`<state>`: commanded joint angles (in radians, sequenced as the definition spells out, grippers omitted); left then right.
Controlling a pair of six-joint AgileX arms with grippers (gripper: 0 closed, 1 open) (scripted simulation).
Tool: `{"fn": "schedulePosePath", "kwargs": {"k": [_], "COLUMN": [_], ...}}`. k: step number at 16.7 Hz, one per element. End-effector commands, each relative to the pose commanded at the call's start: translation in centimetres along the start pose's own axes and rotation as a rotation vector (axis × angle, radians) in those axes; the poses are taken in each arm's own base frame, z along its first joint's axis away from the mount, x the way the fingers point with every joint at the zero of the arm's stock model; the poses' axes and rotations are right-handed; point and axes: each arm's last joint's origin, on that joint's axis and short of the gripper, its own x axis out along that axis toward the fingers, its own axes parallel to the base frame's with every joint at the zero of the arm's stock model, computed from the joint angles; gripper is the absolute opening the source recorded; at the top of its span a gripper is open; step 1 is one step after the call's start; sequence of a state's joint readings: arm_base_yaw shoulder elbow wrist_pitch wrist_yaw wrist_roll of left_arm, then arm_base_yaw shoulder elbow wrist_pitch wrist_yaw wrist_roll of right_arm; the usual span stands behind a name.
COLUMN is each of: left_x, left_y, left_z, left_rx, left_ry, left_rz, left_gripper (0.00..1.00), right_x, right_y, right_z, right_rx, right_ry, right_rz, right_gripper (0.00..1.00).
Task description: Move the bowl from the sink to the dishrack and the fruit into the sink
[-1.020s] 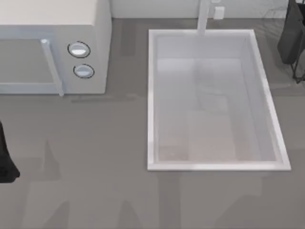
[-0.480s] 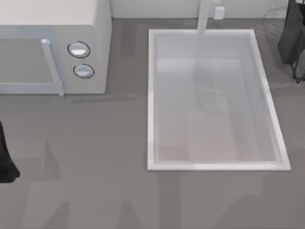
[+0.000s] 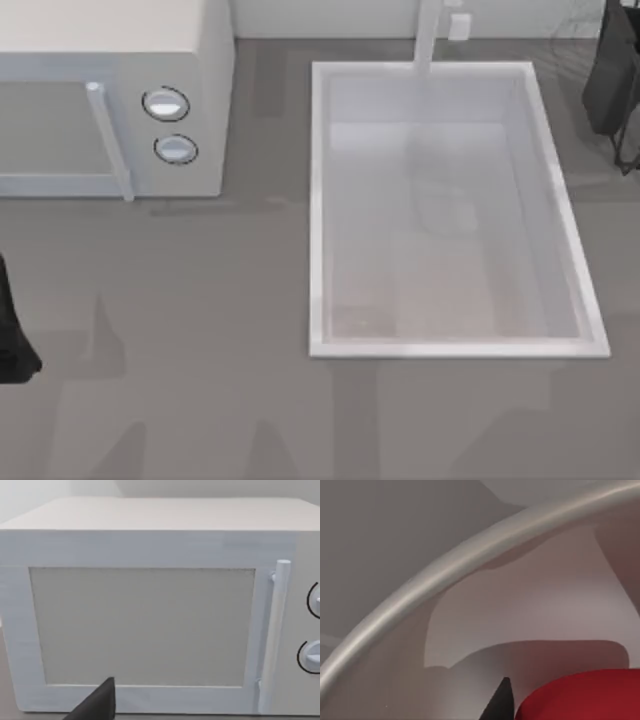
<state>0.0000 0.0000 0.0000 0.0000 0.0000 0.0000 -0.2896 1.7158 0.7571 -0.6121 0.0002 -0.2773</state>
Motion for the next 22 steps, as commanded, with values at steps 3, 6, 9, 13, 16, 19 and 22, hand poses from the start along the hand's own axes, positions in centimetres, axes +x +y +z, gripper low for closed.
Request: {"fn": "schedulePosePath", "kwargs": {"k": [3, 6, 9, 13, 16, 19, 22], "left_x": [0.0, 0.0, 0.0, 0.0, 0.0, 0.0, 0.0], "left_y": [0.0, 0.0, 0.0, 0.0, 0.0, 0.0, 0.0], "left_z": [0.0, 0.0, 0.0, 0.0, 0.0, 0.0, 0.0], "left_rx": [0.0, 0.0, 0.0, 0.0, 0.0, 0.0, 0.0], "left_ry": [0.0, 0.0, 0.0, 0.0, 0.0, 0.0, 0.0], "left_rz": [0.0, 0.0, 0.0, 0.0, 0.0, 0.0, 0.0], "left_gripper": [1.0, 1.0, 1.0, 1.0, 1.0, 1.0, 1.0], "right_x": [0.0, -3.0, -3.6, -6.8, -10.2, -12.7, -13.0], "right_y": [0.0, -0.3, -0.3, -0.4, -0.4, -0.3, -0.3], "right_z": [0.0, 1.3, 1.5, 1.7, 1.6, 1.4, 1.3], "right_rx": [0.0, -0.001, -0.003, 0.0, 0.001, 0.0, -0.001], "right_ry": [0.0, -0.101, -0.091, -0.067, -0.072, -0.097, -0.101], "right_rz": [0.0, -0.04, -0.033, -0.023, -0.03, -0.039, -0.04], "right_gripper": [0.0, 0.0, 0.0, 0.0, 0.0, 0.0, 0.0]}}
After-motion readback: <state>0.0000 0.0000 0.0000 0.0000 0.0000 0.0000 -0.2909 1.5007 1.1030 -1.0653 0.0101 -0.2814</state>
